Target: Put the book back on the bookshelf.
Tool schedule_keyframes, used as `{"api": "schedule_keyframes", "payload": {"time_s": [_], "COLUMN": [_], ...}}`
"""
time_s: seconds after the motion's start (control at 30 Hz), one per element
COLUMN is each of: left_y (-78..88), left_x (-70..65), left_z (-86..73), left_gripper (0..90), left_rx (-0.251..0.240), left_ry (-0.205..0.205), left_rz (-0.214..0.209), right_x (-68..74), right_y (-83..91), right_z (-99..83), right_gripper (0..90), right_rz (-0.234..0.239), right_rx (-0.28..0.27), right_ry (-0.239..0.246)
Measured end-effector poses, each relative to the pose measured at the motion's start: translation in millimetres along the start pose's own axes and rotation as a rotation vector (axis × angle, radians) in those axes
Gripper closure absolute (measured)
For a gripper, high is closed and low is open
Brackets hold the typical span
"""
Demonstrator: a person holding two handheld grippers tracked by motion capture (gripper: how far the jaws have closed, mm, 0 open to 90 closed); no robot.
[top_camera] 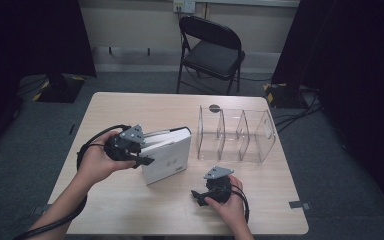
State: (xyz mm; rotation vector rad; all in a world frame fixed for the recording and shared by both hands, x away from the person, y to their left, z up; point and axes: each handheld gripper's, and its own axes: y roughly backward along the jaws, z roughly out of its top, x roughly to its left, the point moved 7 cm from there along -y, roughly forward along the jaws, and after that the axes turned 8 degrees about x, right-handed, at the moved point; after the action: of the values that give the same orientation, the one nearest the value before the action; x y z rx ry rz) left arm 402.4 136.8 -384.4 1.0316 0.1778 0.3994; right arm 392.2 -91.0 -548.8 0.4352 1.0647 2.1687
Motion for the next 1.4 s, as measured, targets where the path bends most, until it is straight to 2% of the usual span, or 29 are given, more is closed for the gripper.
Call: {"api": "schedule_keyframes", "payload": {"time_s": [0.1, 0.37, 0.53, 0.63, 0.67, 0.7, 0.73, 0.9, 1.0, 1.07, 1.13, 1.23, 1.3, 1.4], "left_y": [0.0, 0.0, 0.1, 1.3, 0.7, 1.5, 1.1, 0.8, 1.2, 0.2, 1.0, 0.2, 1.1, 1.0], "left_x": [-0.3, 1.5, 1.3, 2.5, 1.5, 2.9, 2.3, 2.4, 3.9, 2.5, 4.0, 1.4, 2.4, 1.4], "left_z": [0.9, 3.1, 6.3, 7.1, 8.2, 8.2, 9.1, 12.1, 13.1, 14.1, 13.6, 13.9, 13.0, 13.0], "left_gripper": [73.4, 73.4, 73.4, 73.3, 73.3, 73.2, 73.2, 73.2, 73.2, 73.2, 73.2, 73.3, 73.3, 73.3], "left_rx": [0.022, 0.069, 0.130, 0.184, 0.188, 0.214, 0.219, 0.288, 0.336, 0.330, 0.345, 0.326, 0.336, 0.333], "left_ry": [-0.006, 0.019, 0.040, 0.021, 0.033, 0.020, 0.032, 0.031, 0.008, 0.022, -0.008, 0.006, -0.015, -0.016], "left_rz": [0.007, 0.004, 0.008, 0.015, 0.012, 0.016, 0.016, 0.011, 0.007, -0.002, -0.005, -0.007, -0.009, -0.004], "right_x": [-1.0, -1.4, -1.4, -1.3, -1.1, -1.4, -1.0, -0.8, -0.2, -0.2, -0.2, -0.2, -0.9, -0.7], "right_y": [-0.3, -0.5, -0.7, -0.7, -0.7, -0.7, -0.8, -1.9, -1.9, -2.0, -2.0, -2.2, -2.4, -2.4], "right_z": [0.2, 0.0, 0.2, 0.2, 0.3, 0.3, 0.4, 1.5, 1.6, 1.6, 1.6, 1.8, 2.1, 2.2], "right_gripper": [11.1, 11.0, 11.0, 11.0, 11.0, 11.0, 10.9, 10.6, 10.7, 10.6, 10.6, 10.5, 10.4, 10.4], "right_rz": [0.000, 0.002, 0.001, 0.001, 0.002, 0.001, 0.003, -0.003, 0.002, 0.002, 0.002, 0.002, -0.001, 0.000], "right_rx": [-0.012, -0.016, -0.017, -0.017, -0.017, -0.017, -0.018, -0.019, -0.015, -0.015, -0.015, -0.015, -0.017, -0.015], "right_ry": [0.011, 0.016, 0.016, 0.015, 0.013, 0.016, 0.012, 0.010, 0.006, 0.006, 0.006, 0.005, 0.010, 0.006]}}
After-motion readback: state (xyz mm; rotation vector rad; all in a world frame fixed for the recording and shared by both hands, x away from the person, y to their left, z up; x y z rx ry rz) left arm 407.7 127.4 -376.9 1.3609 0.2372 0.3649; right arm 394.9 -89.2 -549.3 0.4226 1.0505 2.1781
